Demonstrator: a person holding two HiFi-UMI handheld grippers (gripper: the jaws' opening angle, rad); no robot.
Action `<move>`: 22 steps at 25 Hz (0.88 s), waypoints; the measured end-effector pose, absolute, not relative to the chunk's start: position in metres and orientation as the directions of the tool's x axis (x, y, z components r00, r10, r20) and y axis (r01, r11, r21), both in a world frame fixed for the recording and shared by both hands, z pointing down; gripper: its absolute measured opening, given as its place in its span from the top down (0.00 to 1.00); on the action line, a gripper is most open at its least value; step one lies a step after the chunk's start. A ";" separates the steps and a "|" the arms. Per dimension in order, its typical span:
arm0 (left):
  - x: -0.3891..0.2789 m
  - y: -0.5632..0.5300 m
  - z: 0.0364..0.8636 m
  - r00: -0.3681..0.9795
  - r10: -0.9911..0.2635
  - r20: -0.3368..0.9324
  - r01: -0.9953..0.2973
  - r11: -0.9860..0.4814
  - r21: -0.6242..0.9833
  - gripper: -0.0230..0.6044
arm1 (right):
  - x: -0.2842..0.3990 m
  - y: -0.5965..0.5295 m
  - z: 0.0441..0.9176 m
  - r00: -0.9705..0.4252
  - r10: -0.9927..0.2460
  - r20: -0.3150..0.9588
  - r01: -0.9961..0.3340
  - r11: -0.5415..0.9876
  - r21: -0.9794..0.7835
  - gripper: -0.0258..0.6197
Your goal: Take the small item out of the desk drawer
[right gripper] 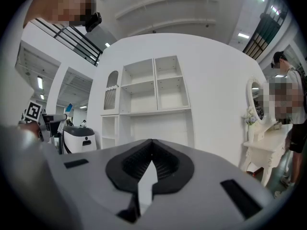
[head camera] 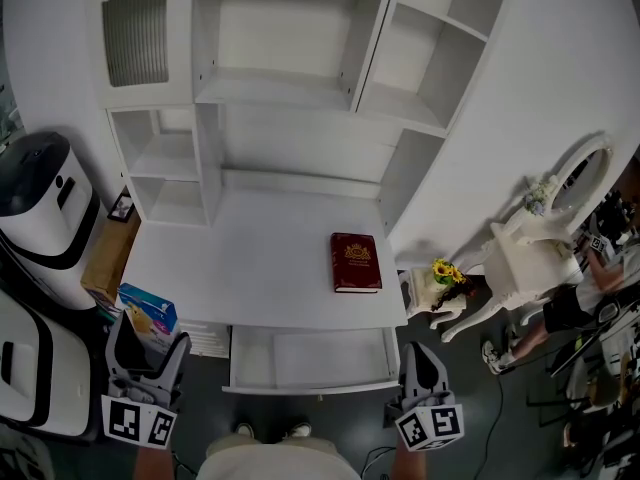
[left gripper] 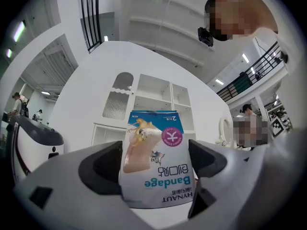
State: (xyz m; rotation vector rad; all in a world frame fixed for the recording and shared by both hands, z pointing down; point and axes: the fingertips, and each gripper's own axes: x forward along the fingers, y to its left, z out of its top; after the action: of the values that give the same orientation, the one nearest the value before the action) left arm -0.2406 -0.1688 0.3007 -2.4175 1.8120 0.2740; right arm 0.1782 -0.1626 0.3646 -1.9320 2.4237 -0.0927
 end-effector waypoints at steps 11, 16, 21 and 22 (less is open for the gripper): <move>-0.247 -0.167 0.299 0.292 -0.931 -0.220 -0.951 -0.307 0.035 0.26 | 0.167 -0.155 0.362 -0.216 -0.976 0.010 -0.975 0.215 -0.054 0.95; -0.248 -0.167 0.299 0.301 -0.927 -0.225 -0.948 -0.317 0.036 0.26 | 0.165 -0.152 0.362 -0.209 -0.978 0.011 -0.977 0.208 -0.046 0.95; -0.247 -0.169 0.300 0.310 -0.923 -0.226 -0.944 -0.327 0.037 0.26 | 0.164 -0.152 0.362 -0.201 -0.980 0.010 -0.979 0.200 -0.037 0.95; -0.247 -0.170 0.300 0.312 -0.923 -0.227 -0.944 -0.328 0.038 0.26 | 0.165 -0.151 0.362 -0.199 -0.980 0.009 -0.979 0.199 -0.036 0.95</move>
State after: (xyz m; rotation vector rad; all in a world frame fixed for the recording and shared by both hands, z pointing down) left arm -0.2469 -0.1696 0.2998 -2.4604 1.7575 0.3164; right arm 0.1647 -0.1514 0.3618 -1.9780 2.4202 -0.0531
